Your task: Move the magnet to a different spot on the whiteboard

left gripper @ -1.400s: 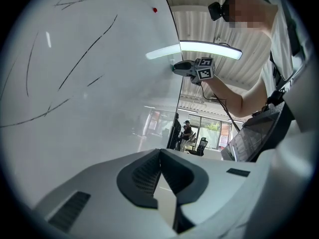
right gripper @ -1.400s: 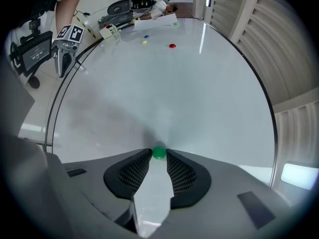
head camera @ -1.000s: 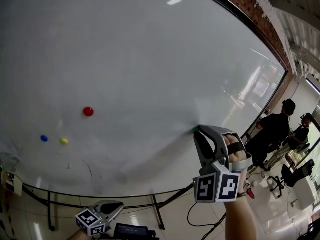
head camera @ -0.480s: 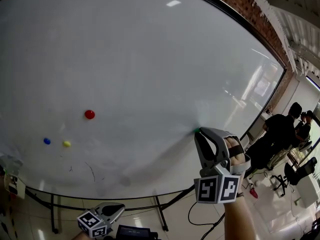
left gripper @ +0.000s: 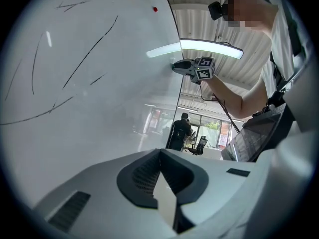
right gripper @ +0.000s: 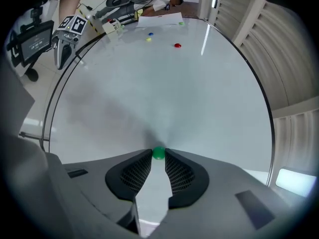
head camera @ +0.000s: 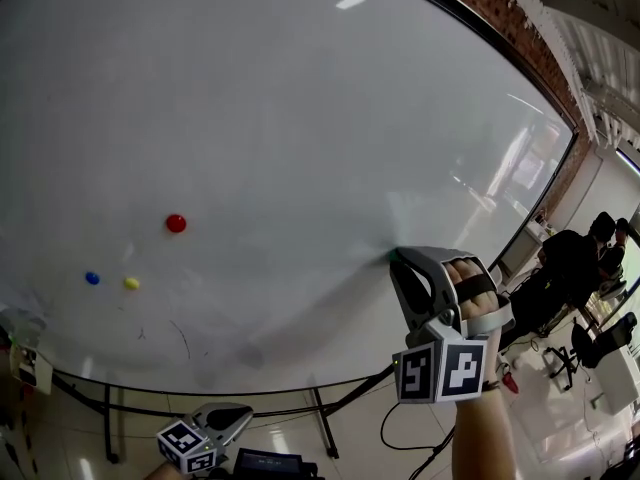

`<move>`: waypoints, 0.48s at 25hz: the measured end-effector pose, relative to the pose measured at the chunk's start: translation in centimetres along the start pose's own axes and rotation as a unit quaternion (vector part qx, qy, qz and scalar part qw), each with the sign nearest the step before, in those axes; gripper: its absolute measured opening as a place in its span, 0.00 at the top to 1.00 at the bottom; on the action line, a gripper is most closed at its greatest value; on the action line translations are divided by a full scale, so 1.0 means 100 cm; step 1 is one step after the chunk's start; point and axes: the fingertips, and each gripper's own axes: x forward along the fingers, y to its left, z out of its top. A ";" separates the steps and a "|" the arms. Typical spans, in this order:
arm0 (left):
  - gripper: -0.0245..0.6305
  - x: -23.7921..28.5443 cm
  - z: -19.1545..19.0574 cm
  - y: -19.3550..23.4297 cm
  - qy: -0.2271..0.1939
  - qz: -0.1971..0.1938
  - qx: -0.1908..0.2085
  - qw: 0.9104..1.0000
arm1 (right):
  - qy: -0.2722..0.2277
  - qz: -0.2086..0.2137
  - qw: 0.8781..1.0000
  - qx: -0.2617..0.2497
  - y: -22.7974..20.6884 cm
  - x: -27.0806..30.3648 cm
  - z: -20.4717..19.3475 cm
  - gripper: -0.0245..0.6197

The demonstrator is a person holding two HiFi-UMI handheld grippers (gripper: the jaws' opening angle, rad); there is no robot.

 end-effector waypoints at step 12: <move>0.91 0.003 -0.006 -0.003 0.000 -0.005 -0.004 1.000 | -0.033 -0.046 0.997 0.054 -0.001 -0.005 0.001 0.80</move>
